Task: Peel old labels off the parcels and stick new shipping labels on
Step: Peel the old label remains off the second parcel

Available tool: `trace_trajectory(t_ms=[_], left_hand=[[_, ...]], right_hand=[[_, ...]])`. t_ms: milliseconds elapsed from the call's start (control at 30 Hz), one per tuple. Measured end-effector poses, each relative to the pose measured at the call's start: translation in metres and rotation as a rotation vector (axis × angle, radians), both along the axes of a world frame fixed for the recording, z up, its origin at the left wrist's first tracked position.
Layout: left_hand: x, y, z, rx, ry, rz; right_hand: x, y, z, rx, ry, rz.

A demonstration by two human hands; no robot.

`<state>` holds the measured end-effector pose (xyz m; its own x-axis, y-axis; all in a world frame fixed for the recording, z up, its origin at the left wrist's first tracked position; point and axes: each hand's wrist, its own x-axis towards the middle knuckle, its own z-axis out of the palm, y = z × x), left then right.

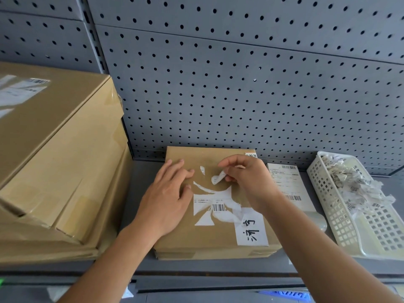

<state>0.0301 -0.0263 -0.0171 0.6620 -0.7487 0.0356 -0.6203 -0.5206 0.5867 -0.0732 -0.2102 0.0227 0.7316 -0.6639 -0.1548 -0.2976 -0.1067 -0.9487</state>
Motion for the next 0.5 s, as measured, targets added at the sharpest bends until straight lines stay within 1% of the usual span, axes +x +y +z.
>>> trace_trajectory(t_ms=[67,100,200,267,367,500], left_hand=[[0.000,0.000,0.000,-0.001,0.003,0.001],[0.000,0.000,0.000,-0.002,0.004,0.001],[0.001,0.000,-0.001,-0.008,-0.003,-0.002],[0.001,0.000,-0.002,-0.012,-0.004,-0.001],[0.001,0.000,-0.002,-0.010,-0.012,-0.001],[0.001,0.000,-0.003,-0.015,-0.019,-0.001]], right_hand=[[0.003,-0.002,0.001,0.053,-0.050,-0.050],[0.003,-0.003,0.001,0.030,-0.042,-0.054],[-0.002,-0.003,0.000,-0.144,0.077,-0.003],[-0.007,-0.005,0.000,-0.213,0.116,0.043],[-0.012,-0.005,-0.001,-0.267,0.126,0.157],[-0.008,-0.002,-0.014,-0.534,0.128,0.250]])
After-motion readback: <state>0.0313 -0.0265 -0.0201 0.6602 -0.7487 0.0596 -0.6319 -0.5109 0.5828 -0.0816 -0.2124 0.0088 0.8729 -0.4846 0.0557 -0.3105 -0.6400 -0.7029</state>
